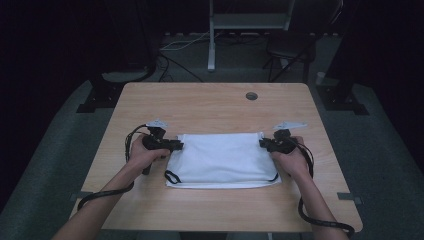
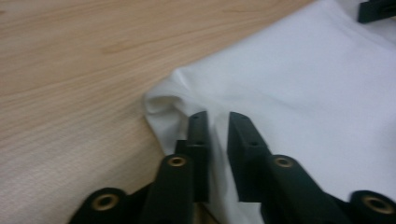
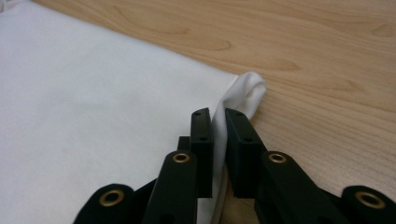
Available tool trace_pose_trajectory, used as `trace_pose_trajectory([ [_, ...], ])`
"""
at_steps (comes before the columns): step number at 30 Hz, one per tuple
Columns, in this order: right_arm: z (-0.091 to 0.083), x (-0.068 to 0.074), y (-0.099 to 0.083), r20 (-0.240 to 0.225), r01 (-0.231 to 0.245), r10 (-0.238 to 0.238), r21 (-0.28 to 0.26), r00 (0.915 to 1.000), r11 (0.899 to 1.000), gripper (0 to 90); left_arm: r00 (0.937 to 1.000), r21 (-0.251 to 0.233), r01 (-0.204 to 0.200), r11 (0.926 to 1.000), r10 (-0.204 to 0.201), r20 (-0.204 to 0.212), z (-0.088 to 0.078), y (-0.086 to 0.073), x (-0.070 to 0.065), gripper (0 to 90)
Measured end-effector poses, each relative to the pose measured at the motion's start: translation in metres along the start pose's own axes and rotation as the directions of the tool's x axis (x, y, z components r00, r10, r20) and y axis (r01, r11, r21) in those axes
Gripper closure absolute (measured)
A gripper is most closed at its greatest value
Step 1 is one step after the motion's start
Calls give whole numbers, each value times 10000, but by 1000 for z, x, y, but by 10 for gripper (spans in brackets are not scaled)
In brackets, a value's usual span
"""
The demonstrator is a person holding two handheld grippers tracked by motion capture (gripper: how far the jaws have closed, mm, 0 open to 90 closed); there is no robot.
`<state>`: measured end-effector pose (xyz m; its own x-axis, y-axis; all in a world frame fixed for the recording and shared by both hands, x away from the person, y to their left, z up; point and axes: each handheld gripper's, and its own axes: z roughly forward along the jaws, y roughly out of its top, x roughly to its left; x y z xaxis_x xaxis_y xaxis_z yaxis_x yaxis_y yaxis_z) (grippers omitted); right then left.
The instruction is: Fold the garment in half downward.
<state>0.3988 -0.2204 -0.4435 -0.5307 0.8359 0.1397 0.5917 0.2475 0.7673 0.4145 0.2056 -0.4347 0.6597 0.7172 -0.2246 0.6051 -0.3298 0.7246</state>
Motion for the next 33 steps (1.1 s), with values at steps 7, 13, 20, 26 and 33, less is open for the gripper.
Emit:
trace_pose_trajectory([
  [7, 5, -4, 5, 300, -293, 301, -284, 9991, 9992, 841, 9961, -310, 139, 9994, -165, -869, 2, 8, 12, 853],
  [13, 5, -4, 8, 665, -317, 329, -188, 9972, 9993, 736, 9970, -445, 195, 9988, -227, -736, -6, 10, 10, 724],
  [20, -28, -1, -6, 390, -260, 259, 21, 9989, 9997, 563, 9989, -273, 443, 9986, -438, 177, -31, -7, -13, 460],
  [26, -57, 12, -35, -282, -284, 289, 155, 9992, 9995, 548, 9986, 124, 145, 9998, -151, 506, -47, -33, -32, 436],
  [33, -68, 24, -57, -601, -105, 128, 384, 9981, 9992, 672, 9964, 602, -522, 9968, 479, 706, -42, -46, -53, 522],
])
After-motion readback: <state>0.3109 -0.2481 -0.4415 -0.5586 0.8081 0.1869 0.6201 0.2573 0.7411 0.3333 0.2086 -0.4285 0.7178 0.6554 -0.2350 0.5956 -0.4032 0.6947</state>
